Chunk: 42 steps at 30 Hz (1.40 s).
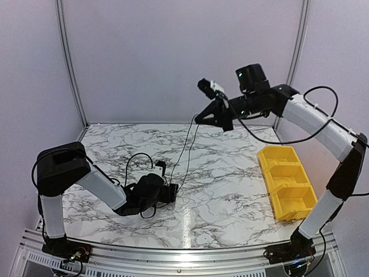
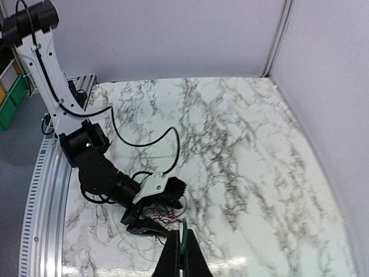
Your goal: Untangle the cables
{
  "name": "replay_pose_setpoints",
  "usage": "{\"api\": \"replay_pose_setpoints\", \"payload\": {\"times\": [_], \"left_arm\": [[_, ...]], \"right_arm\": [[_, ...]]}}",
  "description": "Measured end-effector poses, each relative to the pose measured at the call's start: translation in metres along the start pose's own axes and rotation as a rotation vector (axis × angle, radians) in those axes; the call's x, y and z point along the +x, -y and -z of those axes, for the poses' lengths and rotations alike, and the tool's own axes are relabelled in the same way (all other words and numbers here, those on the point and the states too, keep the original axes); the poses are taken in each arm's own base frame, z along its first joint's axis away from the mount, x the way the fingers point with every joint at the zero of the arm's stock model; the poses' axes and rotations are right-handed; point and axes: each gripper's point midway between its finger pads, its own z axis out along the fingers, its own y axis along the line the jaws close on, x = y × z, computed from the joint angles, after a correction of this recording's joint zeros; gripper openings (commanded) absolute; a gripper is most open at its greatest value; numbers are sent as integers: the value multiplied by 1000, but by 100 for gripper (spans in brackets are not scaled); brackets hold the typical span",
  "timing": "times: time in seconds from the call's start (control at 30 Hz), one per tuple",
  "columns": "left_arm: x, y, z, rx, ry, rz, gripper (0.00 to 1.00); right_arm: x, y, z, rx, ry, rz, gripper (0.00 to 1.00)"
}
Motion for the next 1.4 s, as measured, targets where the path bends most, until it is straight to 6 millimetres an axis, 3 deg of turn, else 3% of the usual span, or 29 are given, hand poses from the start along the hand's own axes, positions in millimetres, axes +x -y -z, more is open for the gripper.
{"api": "replay_pose_setpoints", "payload": {"times": [0.1, 0.17, 0.3, 0.57, 0.9, 1.13, 1.3, 1.4], "left_arm": [[-1, -1, -1, -6, 11, 13, 75], [-1, -2, -1, -9, 15, 15, 75], [-1, -2, -1, -11, 16, 14, 75], [-2, -2, -1, -11, 17, 13, 77], [-9, -6, 16, -14, -7, -42, 82], [-67, 20, 41, 42, 46, -124, 87], [-130, 44, 56, 62, 91, -189, 91], [-180, 53, 62, 34, 94, -218, 92]], "right_arm": [[-58, 13, 49, 78, 116, 105, 0], [-84, 16, 78, 111, 178, 153, 0], [-99, 26, 107, 161, 221, 188, 0], [-76, 51, 113, 206, 191, 126, 0], [-20, 65, 96, 236, 111, 25, 0], [15, 85, 119, 333, 75, -38, 0], [39, 101, 149, 437, 48, -85, 0], [49, 108, 167, 507, 33, -104, 0]]}}
